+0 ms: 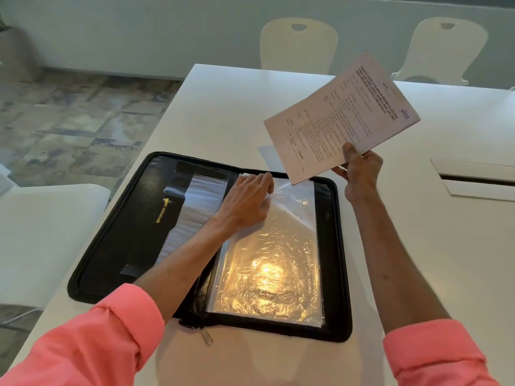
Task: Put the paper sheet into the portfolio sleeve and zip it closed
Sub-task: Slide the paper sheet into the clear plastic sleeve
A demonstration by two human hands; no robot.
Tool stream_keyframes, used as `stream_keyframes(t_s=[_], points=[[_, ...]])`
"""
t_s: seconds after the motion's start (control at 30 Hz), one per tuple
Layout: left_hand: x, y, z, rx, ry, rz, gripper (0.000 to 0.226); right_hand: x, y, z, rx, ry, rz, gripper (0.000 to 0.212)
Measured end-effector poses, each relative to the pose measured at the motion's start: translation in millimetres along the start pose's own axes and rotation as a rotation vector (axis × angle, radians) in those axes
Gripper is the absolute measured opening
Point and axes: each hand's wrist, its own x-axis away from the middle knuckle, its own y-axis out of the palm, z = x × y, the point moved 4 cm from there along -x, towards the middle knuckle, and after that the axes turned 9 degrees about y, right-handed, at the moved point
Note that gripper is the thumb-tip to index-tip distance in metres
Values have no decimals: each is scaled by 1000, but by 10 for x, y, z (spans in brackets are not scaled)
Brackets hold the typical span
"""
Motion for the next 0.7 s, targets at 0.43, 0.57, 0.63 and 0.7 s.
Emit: stream_keyframes(t_s=[0.43, 0.57, 0.63, 0.7], points=[[-57, 5, -23, 186, -91, 90, 43, -17, 138, -171, -25, -65, 8, 10], [-102, 69, -21, 124, -92, 125, 20, -20, 256, -248, -21, -86, -5, 11], [-116, 122, -20, 126, -86, 121, 18, -16, 324, -270, -6, -97, -16, 9], [-124, 154, -29, 161, -103, 110, 21, -14, 382, -276, 10, -107, -30, 7]])
